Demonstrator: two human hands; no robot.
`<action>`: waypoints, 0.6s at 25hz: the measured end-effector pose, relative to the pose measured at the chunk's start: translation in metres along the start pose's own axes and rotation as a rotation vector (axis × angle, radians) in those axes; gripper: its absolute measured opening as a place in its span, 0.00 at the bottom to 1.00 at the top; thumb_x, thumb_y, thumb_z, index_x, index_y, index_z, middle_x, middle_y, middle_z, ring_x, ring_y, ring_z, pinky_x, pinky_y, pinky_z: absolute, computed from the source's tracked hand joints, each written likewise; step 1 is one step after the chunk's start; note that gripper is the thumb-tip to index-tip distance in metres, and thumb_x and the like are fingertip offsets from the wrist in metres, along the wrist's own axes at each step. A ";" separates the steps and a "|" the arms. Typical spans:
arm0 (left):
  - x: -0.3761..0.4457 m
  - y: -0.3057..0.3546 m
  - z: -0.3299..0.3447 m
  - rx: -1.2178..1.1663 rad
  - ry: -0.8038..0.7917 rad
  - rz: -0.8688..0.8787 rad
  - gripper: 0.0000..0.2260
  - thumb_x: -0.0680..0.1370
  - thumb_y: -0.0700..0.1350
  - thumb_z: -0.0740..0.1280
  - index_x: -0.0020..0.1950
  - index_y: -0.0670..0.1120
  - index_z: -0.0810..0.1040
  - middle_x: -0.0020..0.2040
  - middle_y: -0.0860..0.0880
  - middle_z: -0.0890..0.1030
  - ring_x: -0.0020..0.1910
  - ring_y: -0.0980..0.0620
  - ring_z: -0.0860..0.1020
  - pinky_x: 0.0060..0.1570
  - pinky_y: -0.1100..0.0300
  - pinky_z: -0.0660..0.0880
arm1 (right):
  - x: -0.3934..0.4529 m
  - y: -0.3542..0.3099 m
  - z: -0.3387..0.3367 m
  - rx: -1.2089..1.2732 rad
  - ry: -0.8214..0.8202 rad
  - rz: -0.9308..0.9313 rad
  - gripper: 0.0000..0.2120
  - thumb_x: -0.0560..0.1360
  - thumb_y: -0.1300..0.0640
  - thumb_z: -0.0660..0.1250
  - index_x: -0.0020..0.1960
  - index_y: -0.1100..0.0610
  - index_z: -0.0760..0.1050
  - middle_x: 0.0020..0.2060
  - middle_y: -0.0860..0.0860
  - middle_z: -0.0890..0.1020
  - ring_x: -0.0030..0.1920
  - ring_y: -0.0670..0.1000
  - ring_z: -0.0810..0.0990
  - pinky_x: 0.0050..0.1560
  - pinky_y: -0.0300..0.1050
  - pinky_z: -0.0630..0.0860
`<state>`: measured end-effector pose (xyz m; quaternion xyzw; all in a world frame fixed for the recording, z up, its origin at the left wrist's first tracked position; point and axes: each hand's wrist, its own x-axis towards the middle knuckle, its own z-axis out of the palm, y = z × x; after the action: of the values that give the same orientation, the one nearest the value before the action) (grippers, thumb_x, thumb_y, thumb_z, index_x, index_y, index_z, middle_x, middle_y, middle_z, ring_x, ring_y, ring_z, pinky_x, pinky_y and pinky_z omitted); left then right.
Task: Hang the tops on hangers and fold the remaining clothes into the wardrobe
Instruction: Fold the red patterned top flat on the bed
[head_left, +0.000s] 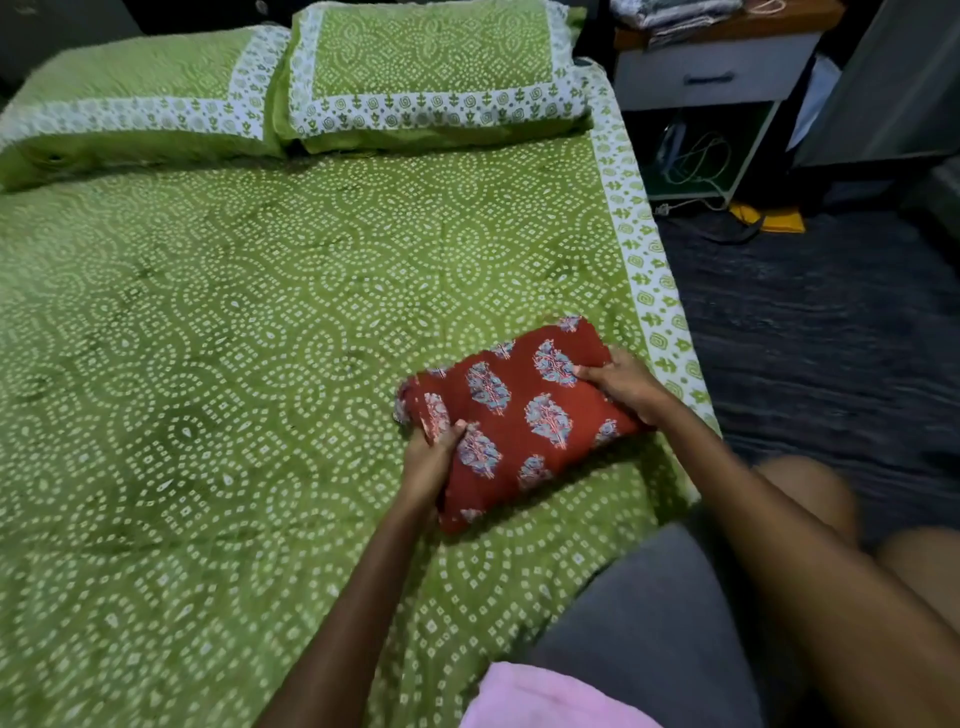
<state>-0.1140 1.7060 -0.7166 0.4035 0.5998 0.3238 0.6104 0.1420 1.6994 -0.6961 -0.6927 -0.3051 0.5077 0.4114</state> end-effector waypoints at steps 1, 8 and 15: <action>-0.007 -0.014 0.010 0.084 0.039 0.009 0.16 0.76 0.45 0.69 0.62 0.45 0.73 0.58 0.44 0.80 0.52 0.46 0.79 0.54 0.53 0.76 | -0.003 0.010 -0.010 -0.010 0.020 0.017 0.10 0.74 0.58 0.70 0.54 0.59 0.77 0.47 0.57 0.83 0.40 0.52 0.82 0.39 0.43 0.80; -0.004 0.003 0.030 0.049 0.172 -0.209 0.28 0.64 0.66 0.72 0.54 0.48 0.78 0.48 0.47 0.83 0.45 0.47 0.82 0.47 0.51 0.80 | 0.009 0.025 -0.019 0.016 0.109 0.083 0.21 0.67 0.45 0.75 0.52 0.58 0.79 0.47 0.53 0.83 0.42 0.52 0.81 0.46 0.46 0.80; 0.001 -0.004 0.064 0.356 0.455 -0.005 0.19 0.74 0.50 0.71 0.59 0.41 0.77 0.53 0.42 0.81 0.48 0.46 0.81 0.51 0.53 0.77 | 0.021 0.028 -0.038 -0.195 -0.085 -0.020 0.19 0.71 0.50 0.72 0.58 0.58 0.78 0.51 0.53 0.82 0.50 0.54 0.81 0.49 0.44 0.76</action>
<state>-0.0506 1.6984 -0.7238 0.4197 0.7697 0.2940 0.3808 0.1849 1.6940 -0.7243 -0.7042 -0.3773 0.5004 0.3336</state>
